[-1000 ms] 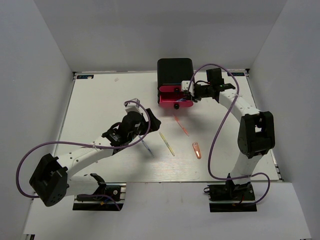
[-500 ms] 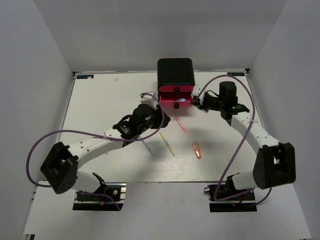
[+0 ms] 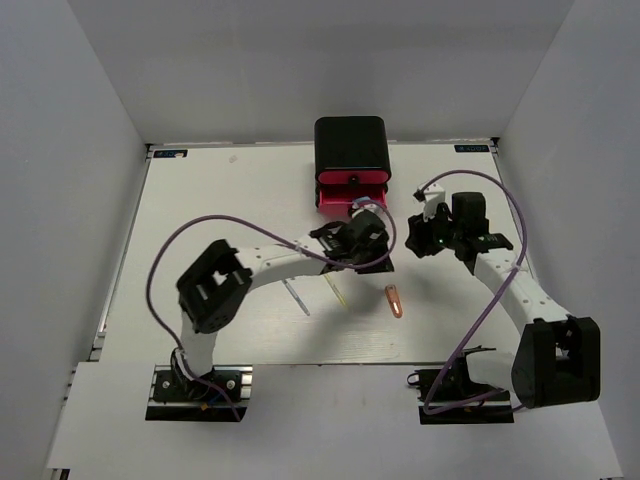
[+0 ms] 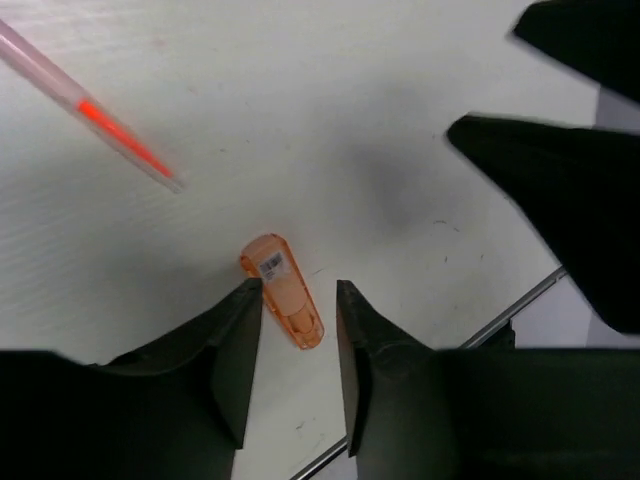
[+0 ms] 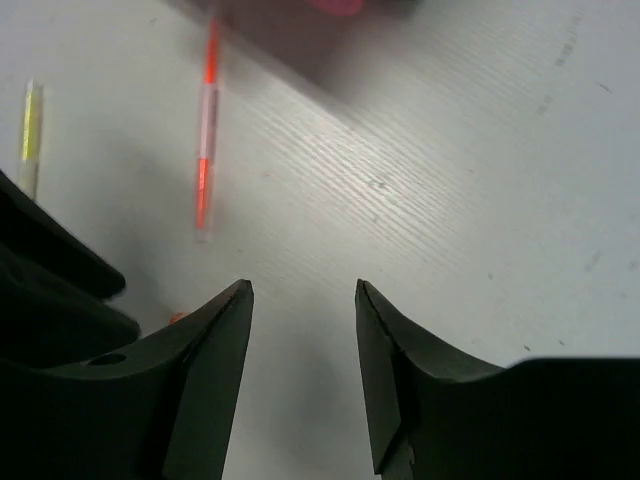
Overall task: Sort the stationery into containers
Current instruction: Grab a piece of stationery with the left arm
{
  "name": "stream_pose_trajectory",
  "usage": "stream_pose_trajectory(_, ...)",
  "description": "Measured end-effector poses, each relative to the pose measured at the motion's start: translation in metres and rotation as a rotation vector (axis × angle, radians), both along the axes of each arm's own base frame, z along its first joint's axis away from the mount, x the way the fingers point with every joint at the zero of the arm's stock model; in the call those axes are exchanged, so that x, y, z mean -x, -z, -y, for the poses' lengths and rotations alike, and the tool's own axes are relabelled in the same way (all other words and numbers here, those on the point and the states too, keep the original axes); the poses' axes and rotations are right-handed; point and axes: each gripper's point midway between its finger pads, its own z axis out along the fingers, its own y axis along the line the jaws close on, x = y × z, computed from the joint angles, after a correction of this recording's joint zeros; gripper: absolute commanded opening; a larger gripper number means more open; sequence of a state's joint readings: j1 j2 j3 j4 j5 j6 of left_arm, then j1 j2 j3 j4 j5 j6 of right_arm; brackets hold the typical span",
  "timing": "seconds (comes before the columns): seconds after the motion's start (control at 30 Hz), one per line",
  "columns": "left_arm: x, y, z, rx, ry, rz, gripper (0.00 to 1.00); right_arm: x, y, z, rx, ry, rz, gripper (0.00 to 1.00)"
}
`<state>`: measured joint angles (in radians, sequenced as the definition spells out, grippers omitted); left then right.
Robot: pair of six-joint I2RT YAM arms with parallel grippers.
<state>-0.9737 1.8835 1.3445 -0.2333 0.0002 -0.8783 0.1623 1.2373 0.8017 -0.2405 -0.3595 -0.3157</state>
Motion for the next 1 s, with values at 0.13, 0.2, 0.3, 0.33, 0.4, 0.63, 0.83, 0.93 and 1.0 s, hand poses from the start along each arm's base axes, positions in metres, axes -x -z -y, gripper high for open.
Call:
stream_pose_trajectory(0.13, 0.017, 0.036, 0.031, -0.080, 0.015, -0.122, 0.66, -0.007, -0.004, 0.022, 0.002, 0.163, -0.009, 0.53)
stream_pose_trajectory(0.2, 0.027, 0.052, 0.035, -0.135, 0.016, -0.168, 0.73, -0.010, -0.005, 0.032, 0.000, 0.222, -0.011, 0.53)
stream_pose_trajectory(0.3, 0.039, 0.063, 0.036, -0.197, 0.010, -0.215, 0.73, -0.010, -0.001, 0.043, -0.006, 0.283, -0.012, 0.53)
stream_pose_trajectory(0.33, 0.042, 0.063, 0.036, -0.215, 0.010, -0.224, 0.74, -0.008, 0.001, 0.045, -0.007, 0.297, -0.019, 0.53)
stream_pose_trajectory(0.4, 0.044, 0.061, 0.040, -0.237, 0.008, -0.234, 0.74, -0.006, 0.006, 0.049, -0.014, 0.320, -0.034, 0.53)
stream_pose_trajectory(0.63, 0.042, 0.063, 0.049, -0.302, -0.009, -0.258, 0.74, -0.006, 0.008, 0.057, -0.036, 0.365, -0.044, 0.53)
stream_pose_trajectory(0.83, 0.045, 0.076, 0.039, -0.378, -0.034, -0.290, 0.74, -0.009, 0.001, 0.059, -0.059, 0.378, -0.013, 0.53)
stream_pose_trajectory(0.93, 0.047, 0.077, 0.034, -0.401, -0.041, -0.299, 0.74, -0.009, 0.000, 0.061, -0.068, 0.388, -0.011, 0.53)
stream_pose_trajectory(1.0, 0.048, 0.079, 0.030, -0.426, -0.044, -0.306, 0.74, -0.009, -0.001, 0.062, -0.072, 0.392, -0.008, 0.53)
